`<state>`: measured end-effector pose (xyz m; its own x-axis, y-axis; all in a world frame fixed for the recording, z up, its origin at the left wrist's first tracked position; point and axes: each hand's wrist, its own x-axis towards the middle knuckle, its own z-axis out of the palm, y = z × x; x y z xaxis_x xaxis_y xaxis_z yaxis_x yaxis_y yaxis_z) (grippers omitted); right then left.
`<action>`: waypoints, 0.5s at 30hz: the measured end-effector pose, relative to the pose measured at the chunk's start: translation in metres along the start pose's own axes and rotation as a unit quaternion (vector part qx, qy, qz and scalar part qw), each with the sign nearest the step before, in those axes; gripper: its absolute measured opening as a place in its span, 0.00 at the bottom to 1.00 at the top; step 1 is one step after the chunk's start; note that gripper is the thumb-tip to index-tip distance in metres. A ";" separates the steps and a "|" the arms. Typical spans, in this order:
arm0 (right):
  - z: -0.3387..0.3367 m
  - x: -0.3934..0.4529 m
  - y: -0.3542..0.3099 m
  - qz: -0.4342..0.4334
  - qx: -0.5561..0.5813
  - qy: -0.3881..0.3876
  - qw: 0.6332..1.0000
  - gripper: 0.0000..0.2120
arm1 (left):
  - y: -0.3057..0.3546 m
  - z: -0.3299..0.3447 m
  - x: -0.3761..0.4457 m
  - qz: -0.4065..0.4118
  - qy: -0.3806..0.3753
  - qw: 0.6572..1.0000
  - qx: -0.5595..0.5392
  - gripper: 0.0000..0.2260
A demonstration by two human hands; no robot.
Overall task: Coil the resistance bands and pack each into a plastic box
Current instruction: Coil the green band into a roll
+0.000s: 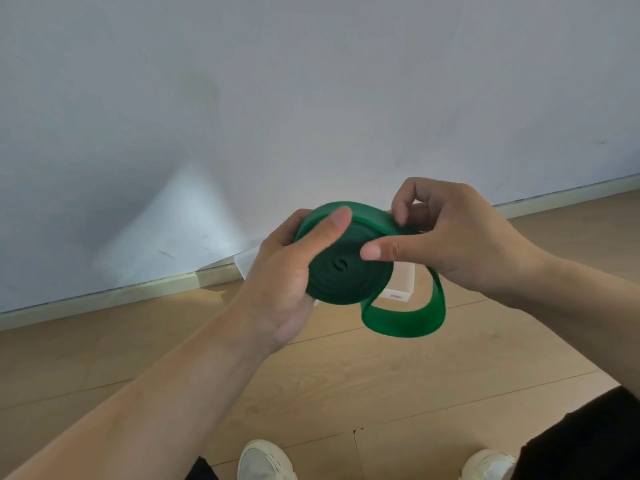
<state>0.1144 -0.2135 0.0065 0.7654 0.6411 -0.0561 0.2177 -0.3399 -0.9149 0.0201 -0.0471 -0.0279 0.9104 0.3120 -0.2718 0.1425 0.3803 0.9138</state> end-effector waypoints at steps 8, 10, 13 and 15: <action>0.004 -0.002 0.001 0.033 0.006 -0.023 0.999 0.21 | -0.003 0.001 0.000 -0.066 -0.009 0.995 -0.069 0.29; 0.000 -0.002 0.002 0.038 -0.018 -0.037 0.998 0.19 | 0.004 -0.001 0.003 -0.034 -0.005 0.998 0.046 0.26; -0.003 -0.002 0.003 0.037 -0.044 -0.060 0.997 0.18 | 0.010 -0.003 0.003 0.045 -0.004 0.976 0.211 0.18; -0.002 -0.003 0.003 0.035 -0.047 -0.071 0.996 0.18 | 0.009 -0.001 -0.001 0.073 -0.007 0.962 0.263 0.15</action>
<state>0.1140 -0.2182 0.0049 0.6881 0.7027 -0.1807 0.2279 -0.4457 -0.8657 0.0198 -0.0433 -0.0195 0.9403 0.3154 -0.1278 0.1857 -0.1611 0.9693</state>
